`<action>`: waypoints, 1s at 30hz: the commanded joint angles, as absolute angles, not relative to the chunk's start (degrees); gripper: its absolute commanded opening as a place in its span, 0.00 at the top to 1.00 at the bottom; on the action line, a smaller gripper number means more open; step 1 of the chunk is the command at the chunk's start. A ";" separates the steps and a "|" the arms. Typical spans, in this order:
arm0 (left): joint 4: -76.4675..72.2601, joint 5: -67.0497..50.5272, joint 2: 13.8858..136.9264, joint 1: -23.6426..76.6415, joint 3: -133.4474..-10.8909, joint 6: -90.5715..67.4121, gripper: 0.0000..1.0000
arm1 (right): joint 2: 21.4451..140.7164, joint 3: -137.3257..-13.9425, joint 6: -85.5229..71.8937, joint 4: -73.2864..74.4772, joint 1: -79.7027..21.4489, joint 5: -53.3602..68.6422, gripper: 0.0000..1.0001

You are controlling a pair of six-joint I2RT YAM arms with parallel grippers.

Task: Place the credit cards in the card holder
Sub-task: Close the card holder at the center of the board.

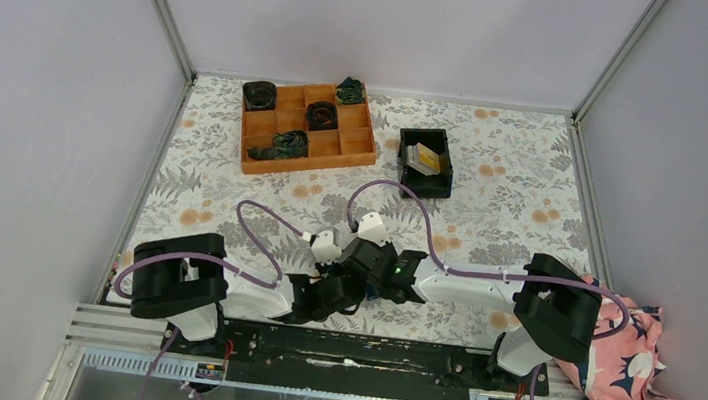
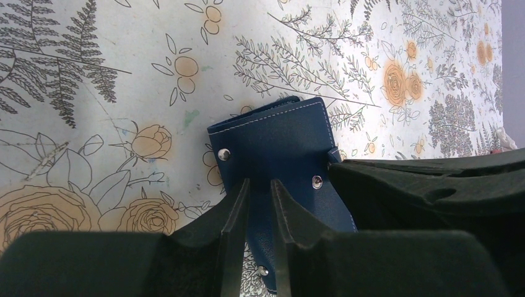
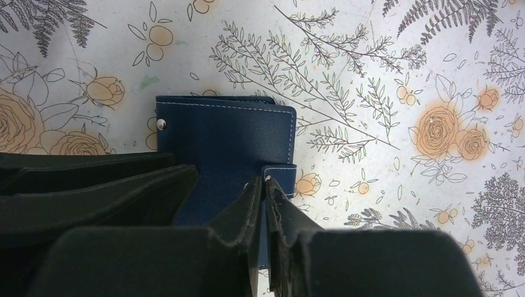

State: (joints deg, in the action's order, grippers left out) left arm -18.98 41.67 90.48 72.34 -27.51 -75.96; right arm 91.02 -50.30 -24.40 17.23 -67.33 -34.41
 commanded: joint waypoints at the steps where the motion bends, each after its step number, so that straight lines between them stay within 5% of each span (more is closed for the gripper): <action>1: -16.97 39.39 92.47 72.05 -26.76 -74.71 0.73 | 89.10 -50.74 -24.30 15.84 -66.83 -34.21 0.90; 30: -16.40 39.35 93.06 72.07 -27.53 -74.62 0.73 | 88.19 -48.43 -26.19 16.76 -67.08 -30.35 0.95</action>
